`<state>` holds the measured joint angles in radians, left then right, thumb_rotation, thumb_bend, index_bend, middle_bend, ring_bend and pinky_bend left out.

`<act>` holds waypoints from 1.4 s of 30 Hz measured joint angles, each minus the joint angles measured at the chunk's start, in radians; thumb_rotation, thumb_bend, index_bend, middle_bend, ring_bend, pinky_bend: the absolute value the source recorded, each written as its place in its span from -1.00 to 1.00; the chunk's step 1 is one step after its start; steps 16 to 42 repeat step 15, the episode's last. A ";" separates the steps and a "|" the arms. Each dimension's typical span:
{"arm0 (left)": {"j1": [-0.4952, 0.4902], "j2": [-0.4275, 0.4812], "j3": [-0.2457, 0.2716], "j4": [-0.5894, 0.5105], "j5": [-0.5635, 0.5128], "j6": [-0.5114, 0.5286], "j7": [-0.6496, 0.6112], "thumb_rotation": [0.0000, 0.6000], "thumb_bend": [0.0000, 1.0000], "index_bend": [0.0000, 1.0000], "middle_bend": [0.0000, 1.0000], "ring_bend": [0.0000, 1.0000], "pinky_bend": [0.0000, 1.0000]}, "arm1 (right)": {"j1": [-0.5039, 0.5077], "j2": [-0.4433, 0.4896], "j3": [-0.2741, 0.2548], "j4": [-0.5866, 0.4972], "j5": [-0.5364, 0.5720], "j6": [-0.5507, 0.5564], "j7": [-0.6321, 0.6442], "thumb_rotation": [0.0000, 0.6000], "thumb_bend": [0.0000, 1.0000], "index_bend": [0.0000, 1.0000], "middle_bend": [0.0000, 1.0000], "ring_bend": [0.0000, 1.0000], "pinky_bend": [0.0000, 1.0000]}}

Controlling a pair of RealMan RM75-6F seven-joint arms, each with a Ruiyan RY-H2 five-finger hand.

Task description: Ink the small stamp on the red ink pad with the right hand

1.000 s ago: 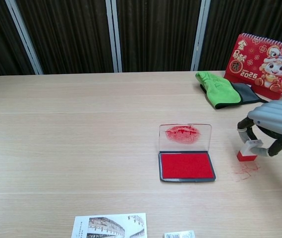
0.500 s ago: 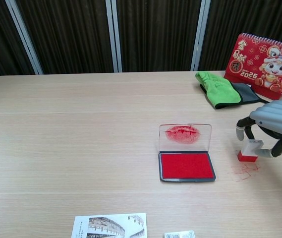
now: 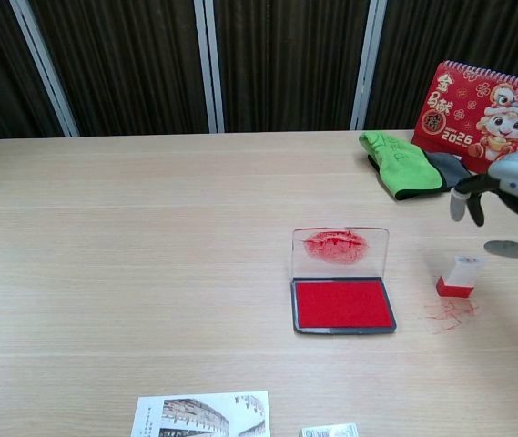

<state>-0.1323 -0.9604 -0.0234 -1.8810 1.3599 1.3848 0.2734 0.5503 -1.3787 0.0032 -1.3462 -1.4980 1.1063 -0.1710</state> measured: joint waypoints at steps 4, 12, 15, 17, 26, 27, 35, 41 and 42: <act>0.008 0.015 0.006 -0.009 0.027 0.014 -0.024 1.00 -1.00 -1.00 -1.00 -1.00 -1.00 | -0.059 0.092 -0.004 -0.102 -0.037 0.136 0.034 1.00 -0.59 -0.31 -0.13 0.42 0.88; 0.023 0.038 0.022 -0.015 0.094 0.038 -0.073 1.00 -1.00 -1.00 -1.00 -1.00 -1.00 | -0.248 0.196 -0.009 -0.215 -0.056 0.438 0.156 1.00 -1.00 -1.00 -1.00 -1.00 -0.93; 0.027 0.033 0.023 -0.005 0.106 0.051 -0.075 1.00 -1.00 -1.00 -1.00 -1.00 -1.00 | -0.318 0.241 -0.025 -0.267 -0.032 0.486 0.202 1.00 -1.00 -1.00 -1.00 -1.00 -1.00; 0.027 0.033 0.023 -0.005 0.106 0.051 -0.075 1.00 -1.00 -1.00 -1.00 -1.00 -1.00 | -0.318 0.241 -0.025 -0.267 -0.032 0.486 0.202 1.00 -1.00 -1.00 -1.00 -1.00 -1.00; 0.027 0.033 0.023 -0.005 0.106 0.051 -0.075 1.00 -1.00 -1.00 -1.00 -1.00 -1.00 | -0.318 0.241 -0.025 -0.267 -0.032 0.486 0.202 1.00 -1.00 -1.00 -1.00 -1.00 -1.00; 0.027 0.033 0.023 -0.005 0.106 0.051 -0.075 1.00 -1.00 -1.00 -1.00 -1.00 -1.00 | -0.318 0.241 -0.025 -0.267 -0.032 0.486 0.202 1.00 -1.00 -1.00 -1.00 -1.00 -1.00; 0.027 0.033 0.023 -0.005 0.106 0.051 -0.075 1.00 -1.00 -1.00 -1.00 -1.00 -1.00 | -0.318 0.241 -0.025 -0.267 -0.032 0.486 0.202 1.00 -1.00 -1.00 -1.00 -1.00 -1.00; 0.027 0.033 0.023 -0.005 0.106 0.051 -0.075 1.00 -1.00 -1.00 -1.00 -1.00 -1.00 | -0.318 0.241 -0.025 -0.267 -0.032 0.486 0.202 1.00 -1.00 -1.00 -1.00 -1.00 -1.00; 0.027 0.033 0.023 -0.005 0.106 0.051 -0.075 1.00 -1.00 -1.00 -1.00 -1.00 -1.00 | -0.318 0.241 -0.025 -0.267 -0.032 0.486 0.202 1.00 -1.00 -1.00 -1.00 -1.00 -1.00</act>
